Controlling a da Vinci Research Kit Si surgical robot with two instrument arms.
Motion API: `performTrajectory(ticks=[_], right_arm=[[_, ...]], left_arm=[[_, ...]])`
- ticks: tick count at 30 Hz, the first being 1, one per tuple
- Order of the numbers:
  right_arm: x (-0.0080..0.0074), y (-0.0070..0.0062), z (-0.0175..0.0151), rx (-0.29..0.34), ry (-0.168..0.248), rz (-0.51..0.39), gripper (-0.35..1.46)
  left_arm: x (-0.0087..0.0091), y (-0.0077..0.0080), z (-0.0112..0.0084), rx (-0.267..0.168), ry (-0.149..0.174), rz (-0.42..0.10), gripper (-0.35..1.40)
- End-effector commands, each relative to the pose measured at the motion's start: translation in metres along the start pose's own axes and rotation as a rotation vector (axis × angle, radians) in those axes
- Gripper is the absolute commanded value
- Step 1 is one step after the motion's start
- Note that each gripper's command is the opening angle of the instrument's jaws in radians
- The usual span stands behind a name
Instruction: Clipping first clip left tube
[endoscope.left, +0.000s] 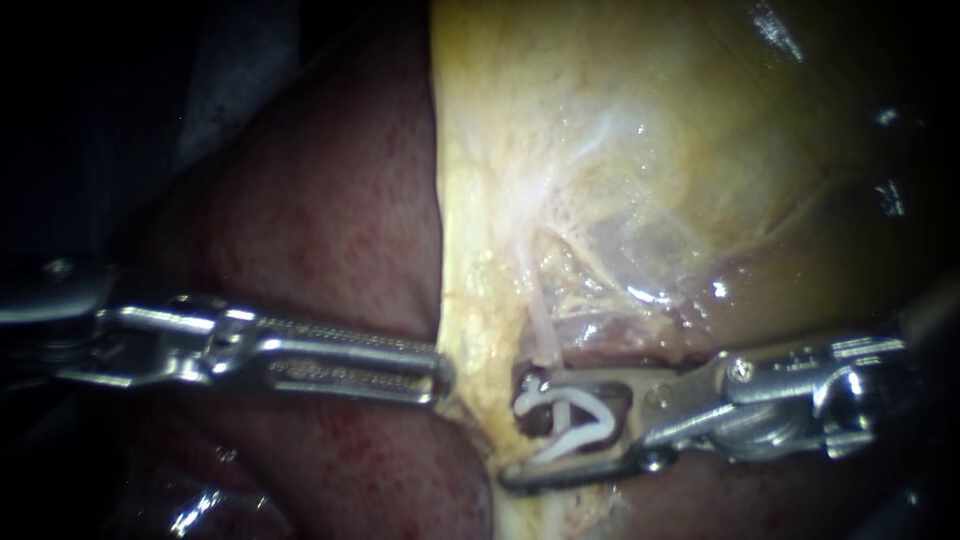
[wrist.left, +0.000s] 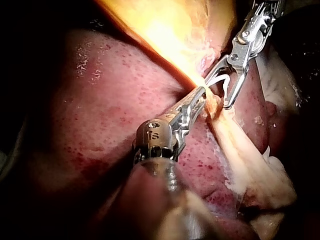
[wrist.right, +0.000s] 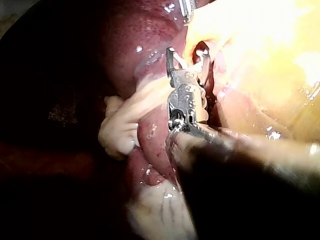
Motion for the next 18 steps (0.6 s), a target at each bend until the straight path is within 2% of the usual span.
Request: performTrajectory(ticks=[1,7,18], right_arm=[[-0.0001,-0.0001,0.0005,0.013,-0.008,-0.002,0.57],[-0.0003,-0.0006,0.0017,0.022,-0.015,-0.008,0.56],[0.0005,-0.0015,0.0032,0.039,-0.025,-0.009,0.55]], left_arm=[[0.0,0.0,0.0,0.0,0.0,0.0,-0.35],[0.0,0.0001,0.0001,0.0,0.0,0.0,-0.35],[-0.0001,0.0005,0.0001,-0.002,-0.001,0.0,-0.35]])
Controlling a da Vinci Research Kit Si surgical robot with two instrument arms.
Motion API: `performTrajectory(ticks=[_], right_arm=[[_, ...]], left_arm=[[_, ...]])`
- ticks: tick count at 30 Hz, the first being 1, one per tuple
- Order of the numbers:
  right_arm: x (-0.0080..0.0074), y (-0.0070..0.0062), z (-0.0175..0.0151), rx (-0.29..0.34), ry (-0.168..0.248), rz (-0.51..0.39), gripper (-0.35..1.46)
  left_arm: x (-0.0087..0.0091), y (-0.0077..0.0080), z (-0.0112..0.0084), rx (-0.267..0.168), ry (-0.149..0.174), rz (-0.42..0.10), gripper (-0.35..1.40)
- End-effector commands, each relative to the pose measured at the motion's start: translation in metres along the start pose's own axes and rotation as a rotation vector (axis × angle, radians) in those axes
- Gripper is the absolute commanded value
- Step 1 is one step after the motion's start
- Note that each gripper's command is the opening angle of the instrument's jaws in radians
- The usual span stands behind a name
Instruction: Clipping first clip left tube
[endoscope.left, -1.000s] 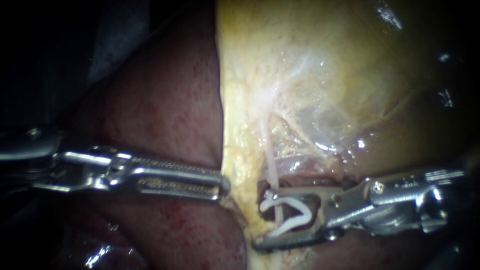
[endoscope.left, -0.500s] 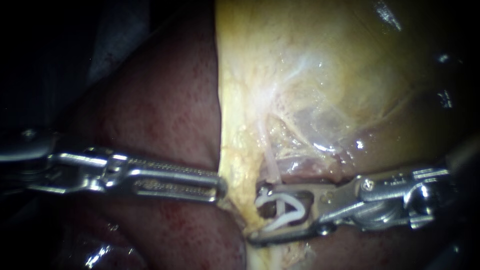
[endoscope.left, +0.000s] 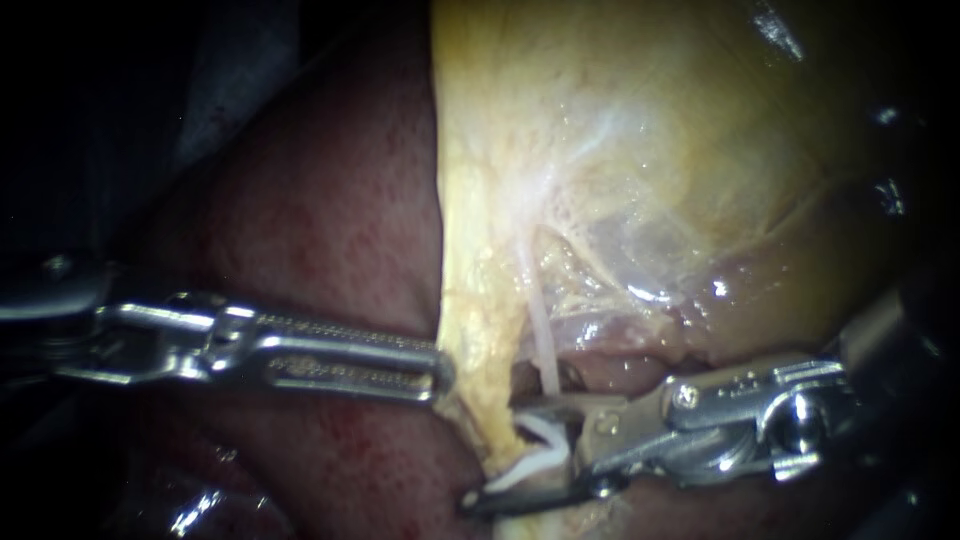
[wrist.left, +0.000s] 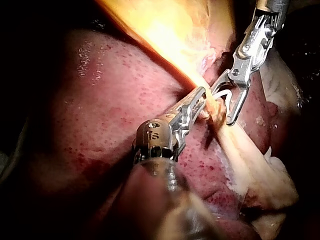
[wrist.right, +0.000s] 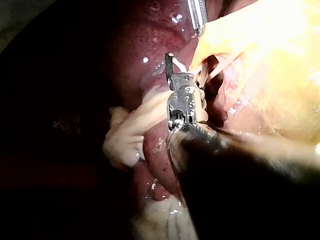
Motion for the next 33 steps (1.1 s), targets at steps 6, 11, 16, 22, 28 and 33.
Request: performTrajectory(ticks=[6,11,16,22,28,33], right_arm=[[0.0,0.0001,0.0007,-0.003,0.0,-0.001,0.53],[0.0002,0.0001,0.0012,-0.006,0.0,-0.001,0.51],[0.0002,0.0001,0.0011,-0.005,0.001,0.005,0.48],[0.0001,0.0001,0.001,-0.005,0.001,0.022,0.36],[-0.0005,0.0003,0.0003,-0.002,0.0,0.02,-0.16],[-0.0007,0.0008,0.0001,-0.002,0.0,0.02,-0.27]], left_arm=[[-0.0001,0.0,0.0001,0.0,-0.001,-0.001,-0.35],[-0.0001,0.0,0.0002,0.0,-0.001,-0.001,-0.35],[-0.0001,0.0,0.0001,0.0,-0.001,-0.001,-0.35],[-0.0001,0.0001,0.0001,0.0,-0.001,-0.001,-0.35],[-0.0001,0.0001,0.0001,0.0,-0.001,-0.001,-0.35],[-0.0001,0.0001,0.0001,0.0,-0.001,-0.001,-0.35]])
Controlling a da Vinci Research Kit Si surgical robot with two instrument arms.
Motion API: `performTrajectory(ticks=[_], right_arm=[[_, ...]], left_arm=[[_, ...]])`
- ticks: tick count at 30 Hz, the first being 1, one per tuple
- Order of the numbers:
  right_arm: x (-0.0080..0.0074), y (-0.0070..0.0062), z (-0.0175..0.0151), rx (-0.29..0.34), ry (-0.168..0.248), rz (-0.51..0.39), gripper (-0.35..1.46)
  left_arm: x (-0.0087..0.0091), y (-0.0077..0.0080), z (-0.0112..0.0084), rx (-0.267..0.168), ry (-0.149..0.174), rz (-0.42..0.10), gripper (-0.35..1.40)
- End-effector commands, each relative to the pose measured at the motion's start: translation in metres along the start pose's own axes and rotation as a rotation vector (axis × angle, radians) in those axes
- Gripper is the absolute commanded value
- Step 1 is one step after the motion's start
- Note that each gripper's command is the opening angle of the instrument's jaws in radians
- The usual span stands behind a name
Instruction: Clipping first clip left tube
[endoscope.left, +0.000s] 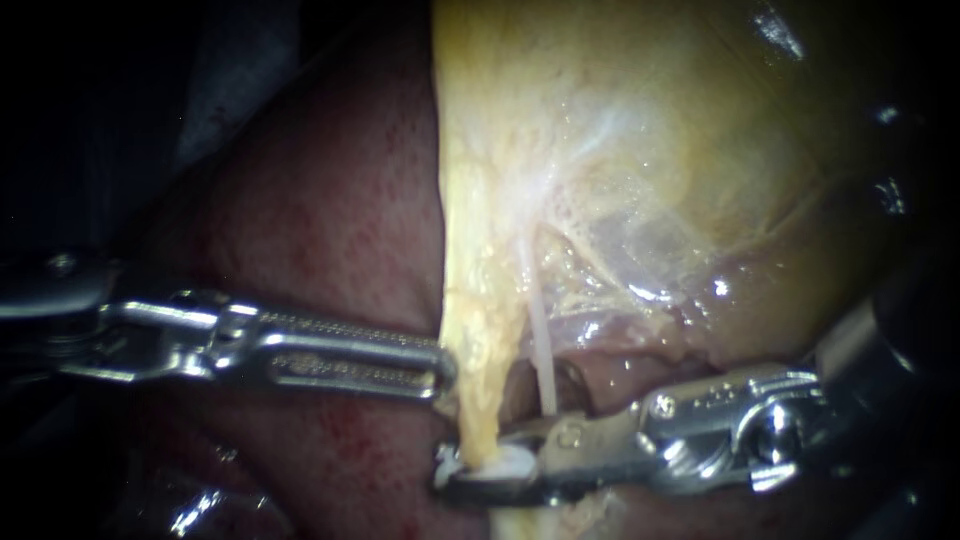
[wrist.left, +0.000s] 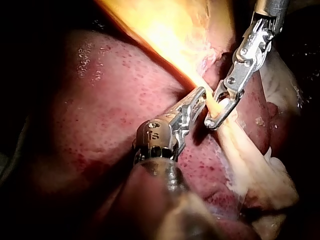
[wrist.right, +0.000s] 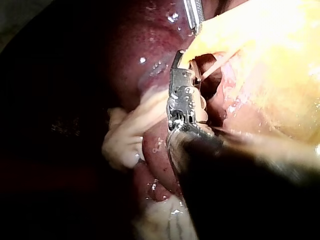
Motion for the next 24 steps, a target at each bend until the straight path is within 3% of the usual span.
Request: performTrajectory(ticks=[1,24], right_arm=[[0.0,0.0,0.0,0.0,0.001,0.0,-0.27],[-0.0001,0.0001,-0.0001,0.0,0.0,0.0,-0.25]], left_arm=[[0.0,0.0,0.0,0.0,0.0,0.0,-0.35],[-0.0001,0.0001,0.0001,0.0,0.0,0.0,-0.35]])
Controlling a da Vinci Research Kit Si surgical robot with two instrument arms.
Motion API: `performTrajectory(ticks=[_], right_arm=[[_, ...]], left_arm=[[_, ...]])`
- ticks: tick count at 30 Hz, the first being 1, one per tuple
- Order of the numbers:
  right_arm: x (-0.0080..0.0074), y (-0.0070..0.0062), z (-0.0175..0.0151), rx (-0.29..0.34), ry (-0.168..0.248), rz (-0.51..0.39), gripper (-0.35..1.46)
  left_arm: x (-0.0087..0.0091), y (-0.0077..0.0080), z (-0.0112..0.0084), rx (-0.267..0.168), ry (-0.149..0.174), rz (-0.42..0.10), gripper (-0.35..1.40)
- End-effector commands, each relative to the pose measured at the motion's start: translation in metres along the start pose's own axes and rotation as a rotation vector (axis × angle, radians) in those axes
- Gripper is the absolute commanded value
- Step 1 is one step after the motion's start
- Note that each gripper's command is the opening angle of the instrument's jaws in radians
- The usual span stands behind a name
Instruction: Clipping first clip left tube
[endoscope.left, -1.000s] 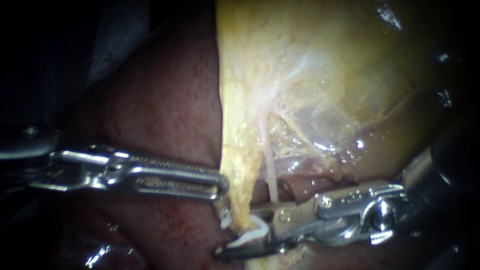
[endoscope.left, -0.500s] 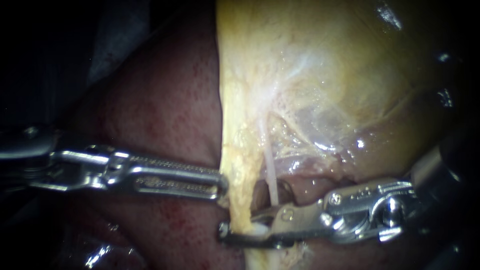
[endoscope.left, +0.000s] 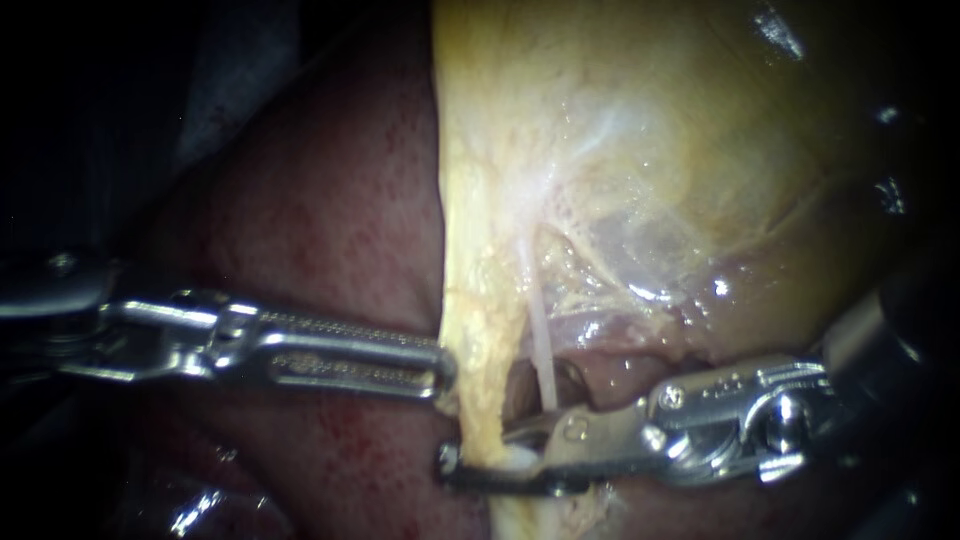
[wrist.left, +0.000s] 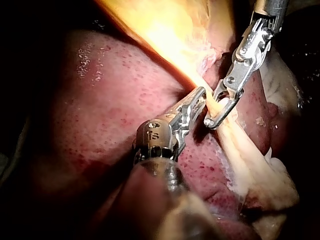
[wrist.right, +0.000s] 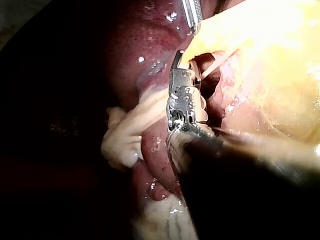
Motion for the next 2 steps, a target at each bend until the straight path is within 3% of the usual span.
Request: performTrajectory(ticks=[1,2], right_arm=[[0.0,0.0,0.0,0.0,0.0,0.0,-0.25],[0.0,0.0,0.0,0.0,0.0,0.0,-0.25]], left_arm=[[0.0,0.0,0.0,0.0,0.0,0.0,-0.35],[0.0,0.0,0.0,0.0,0.0,0.0,-0.35]])
